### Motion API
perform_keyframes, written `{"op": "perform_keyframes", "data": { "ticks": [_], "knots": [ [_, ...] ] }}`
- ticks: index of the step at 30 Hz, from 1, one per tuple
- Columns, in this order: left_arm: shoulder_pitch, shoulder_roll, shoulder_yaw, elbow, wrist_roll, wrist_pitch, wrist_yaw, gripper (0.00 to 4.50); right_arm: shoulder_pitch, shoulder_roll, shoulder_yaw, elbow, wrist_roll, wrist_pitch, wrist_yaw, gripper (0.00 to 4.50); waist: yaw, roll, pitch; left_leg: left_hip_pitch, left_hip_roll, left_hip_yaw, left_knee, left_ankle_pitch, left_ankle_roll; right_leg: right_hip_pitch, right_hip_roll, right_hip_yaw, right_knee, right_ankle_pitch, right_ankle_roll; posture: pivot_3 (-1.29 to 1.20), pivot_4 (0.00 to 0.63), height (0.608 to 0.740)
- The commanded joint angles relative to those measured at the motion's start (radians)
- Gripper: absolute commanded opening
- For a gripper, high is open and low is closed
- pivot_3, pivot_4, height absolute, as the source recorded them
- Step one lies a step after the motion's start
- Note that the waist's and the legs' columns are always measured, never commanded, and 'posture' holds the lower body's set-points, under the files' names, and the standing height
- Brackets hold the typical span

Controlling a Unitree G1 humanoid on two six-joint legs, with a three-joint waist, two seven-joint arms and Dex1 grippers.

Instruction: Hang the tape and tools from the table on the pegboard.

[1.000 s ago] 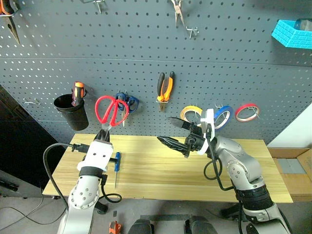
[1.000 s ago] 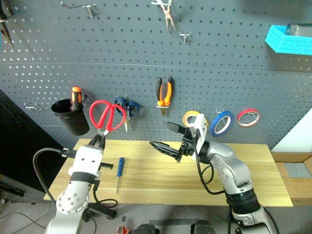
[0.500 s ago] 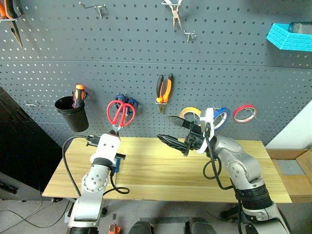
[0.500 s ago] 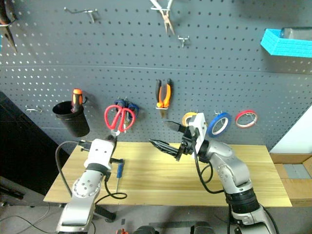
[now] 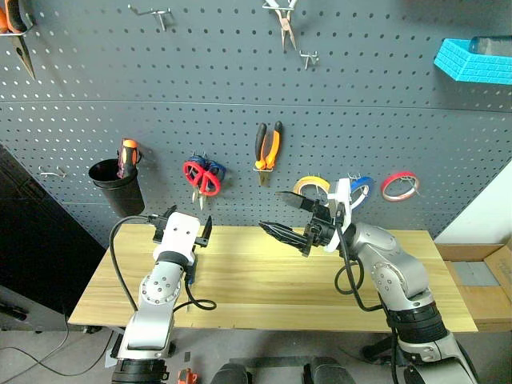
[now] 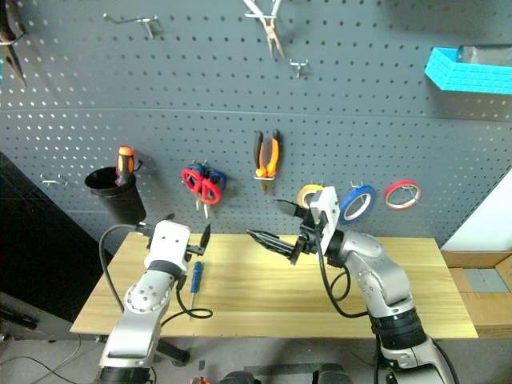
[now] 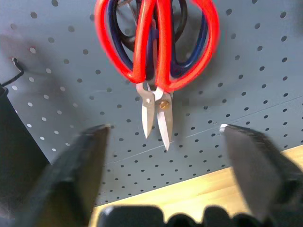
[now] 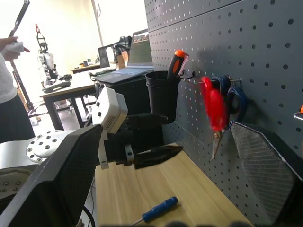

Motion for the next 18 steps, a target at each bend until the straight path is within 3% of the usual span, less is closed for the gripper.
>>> {"op": "perform_keyframes", "data": {
  "ticks": [1,5,12,18],
  "knots": [
    [0.025,-0.037,0.002,0.073,-0.033,0.026,0.005,4.49,-0.015,-0.011,0.024,0.012,-0.043,-0.054,0.019,4.5,-0.004,0.0,0.0,0.0,0.0,0.0,0.0,0.0,0.0,0.0,0.0,0.0,0.0,0.0,0.0,0.0,0.058,0.74],
    [0.055,-0.09,0.069,0.157,-0.09,0.066,0.046,4.49,-0.032,-0.034,0.131,0.099,-0.211,-0.17,0.019,4.5,-0.019,0.0,0.002,0.001,0.0,0.001,0.0,0.0,0.0,0.001,0.0,0.0,0.0,0.0,0.0,-0.02,0.091,0.74],
    [0.01,-0.068,0.146,0.281,-0.141,0.087,0.06,4.49,-0.072,0.006,0.212,0.158,-0.287,-0.229,0.044,4.5,-0.033,0.002,0.025,0.005,0.001,0.0,0.0,0.0,0.001,0.003,0.001,0.0,0.003,0.0,0.0,-0.01,0.144,0.74],
    [-0.119,-0.031,0.163,0.486,-0.189,0.066,0.006,4.49,-0.103,0.047,0.233,0.146,-0.288,-0.181,0.044,4.5,-0.034,0.0,0.051,0.006,0.001,-0.001,0.0,0.0,0.001,0.003,0.0,0.0,0.003,0.0,0.0,0.0,0.17,0.74]
  ]
}}
